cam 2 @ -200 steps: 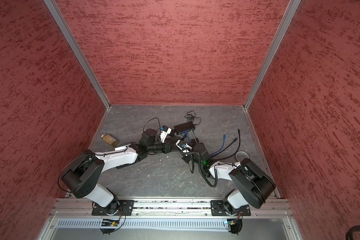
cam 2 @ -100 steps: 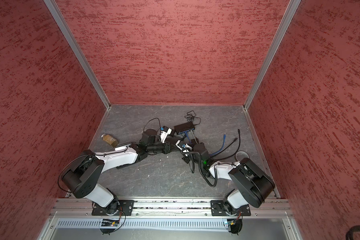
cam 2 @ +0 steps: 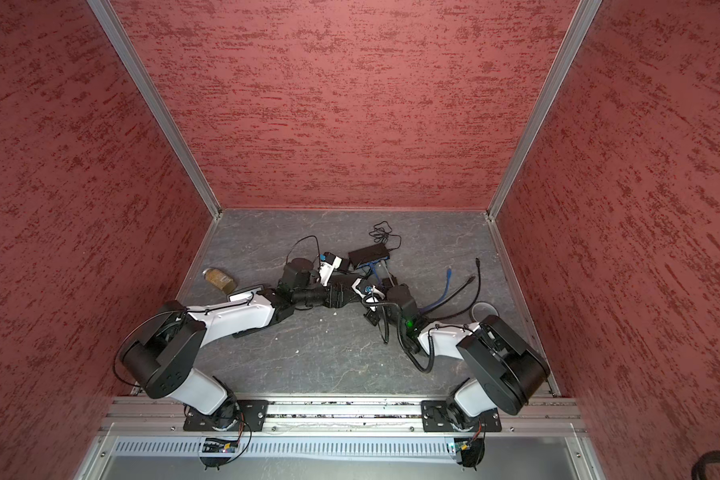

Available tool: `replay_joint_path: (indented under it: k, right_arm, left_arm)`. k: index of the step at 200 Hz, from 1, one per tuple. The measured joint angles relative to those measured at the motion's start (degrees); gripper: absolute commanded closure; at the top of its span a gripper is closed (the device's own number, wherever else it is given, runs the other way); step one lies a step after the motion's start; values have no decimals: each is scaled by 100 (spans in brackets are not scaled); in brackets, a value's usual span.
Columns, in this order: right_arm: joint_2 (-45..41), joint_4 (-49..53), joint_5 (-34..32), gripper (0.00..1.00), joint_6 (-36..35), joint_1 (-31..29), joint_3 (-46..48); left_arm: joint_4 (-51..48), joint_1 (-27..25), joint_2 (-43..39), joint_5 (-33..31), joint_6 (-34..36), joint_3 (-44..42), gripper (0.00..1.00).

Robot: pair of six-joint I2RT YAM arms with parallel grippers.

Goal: Insert the plug into the switch port

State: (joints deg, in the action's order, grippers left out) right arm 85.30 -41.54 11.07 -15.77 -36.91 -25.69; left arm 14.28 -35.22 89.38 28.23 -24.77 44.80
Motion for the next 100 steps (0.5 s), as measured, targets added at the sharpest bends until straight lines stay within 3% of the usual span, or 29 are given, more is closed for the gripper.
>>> replay_joint_path:
  k: [42, 70, 100]
  right_arm:
    - [-26, 328, -461, 99, 485, -98, -13]
    - [-66, 903, -872, 98, 929, -319, -122]
    - [-66, 1458, -1137, 96, 1504, -501, -302]
  left_arm:
    - [-214, 459, -273, -116, 2, 26, 0]
    - [-859, 800, -210, -415, 90, 306, 0]
    - [-1650, 833, 37, -929, 380, 898, 0]
